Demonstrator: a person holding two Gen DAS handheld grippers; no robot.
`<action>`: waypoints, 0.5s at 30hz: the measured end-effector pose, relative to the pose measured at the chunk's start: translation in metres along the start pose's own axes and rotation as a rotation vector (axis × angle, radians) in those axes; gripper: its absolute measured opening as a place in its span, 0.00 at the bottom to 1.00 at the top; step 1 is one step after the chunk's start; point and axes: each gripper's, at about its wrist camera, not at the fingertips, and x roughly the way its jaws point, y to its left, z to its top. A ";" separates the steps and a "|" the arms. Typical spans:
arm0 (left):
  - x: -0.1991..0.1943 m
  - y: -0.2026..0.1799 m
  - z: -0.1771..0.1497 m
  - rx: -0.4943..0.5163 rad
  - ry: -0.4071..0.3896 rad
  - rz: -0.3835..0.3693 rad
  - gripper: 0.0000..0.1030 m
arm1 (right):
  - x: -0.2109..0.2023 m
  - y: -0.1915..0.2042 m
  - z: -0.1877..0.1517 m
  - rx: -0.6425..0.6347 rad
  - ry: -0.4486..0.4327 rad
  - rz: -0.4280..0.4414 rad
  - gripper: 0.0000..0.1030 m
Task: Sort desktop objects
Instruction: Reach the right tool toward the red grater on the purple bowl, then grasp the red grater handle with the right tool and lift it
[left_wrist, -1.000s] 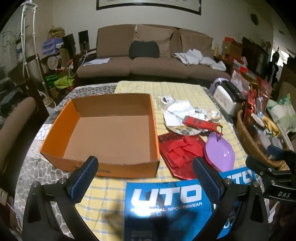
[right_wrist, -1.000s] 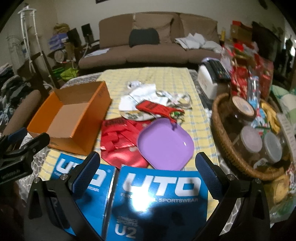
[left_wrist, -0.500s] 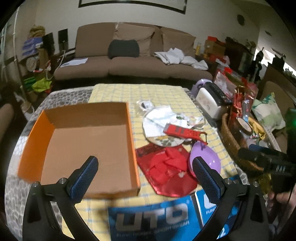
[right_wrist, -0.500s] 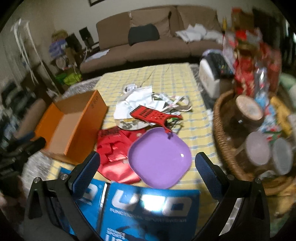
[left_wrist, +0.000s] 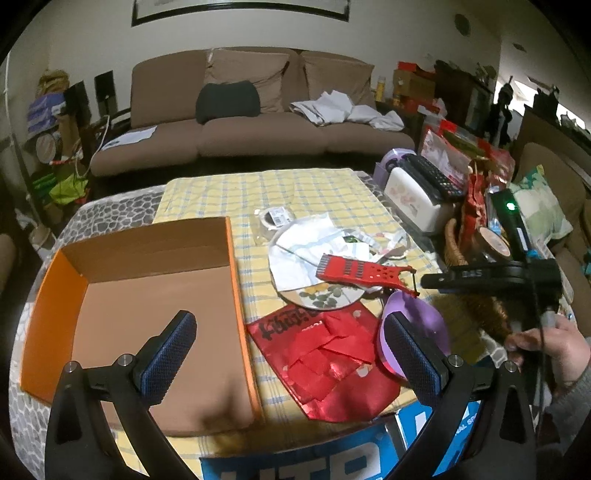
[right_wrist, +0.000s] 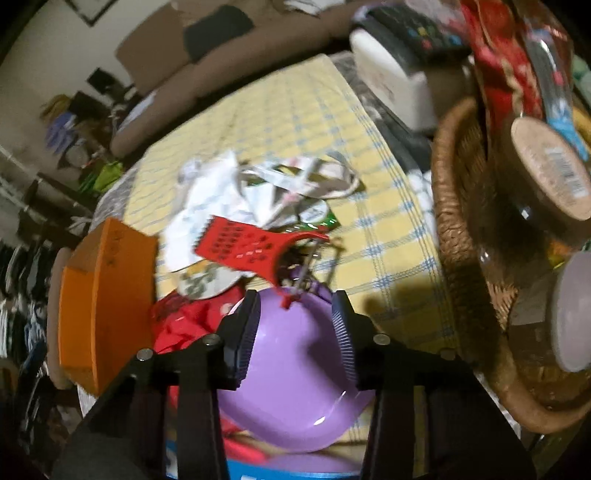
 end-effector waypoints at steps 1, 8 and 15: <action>0.001 -0.001 0.000 0.004 -0.001 -0.002 1.00 | 0.005 0.000 0.002 0.000 0.000 0.004 0.37; 0.006 -0.002 -0.001 -0.009 0.012 -0.014 1.00 | 0.035 -0.004 0.017 0.061 0.049 -0.034 0.35; 0.007 -0.001 0.002 0.001 0.019 -0.007 1.00 | 0.050 0.000 0.022 0.047 0.067 -0.012 0.06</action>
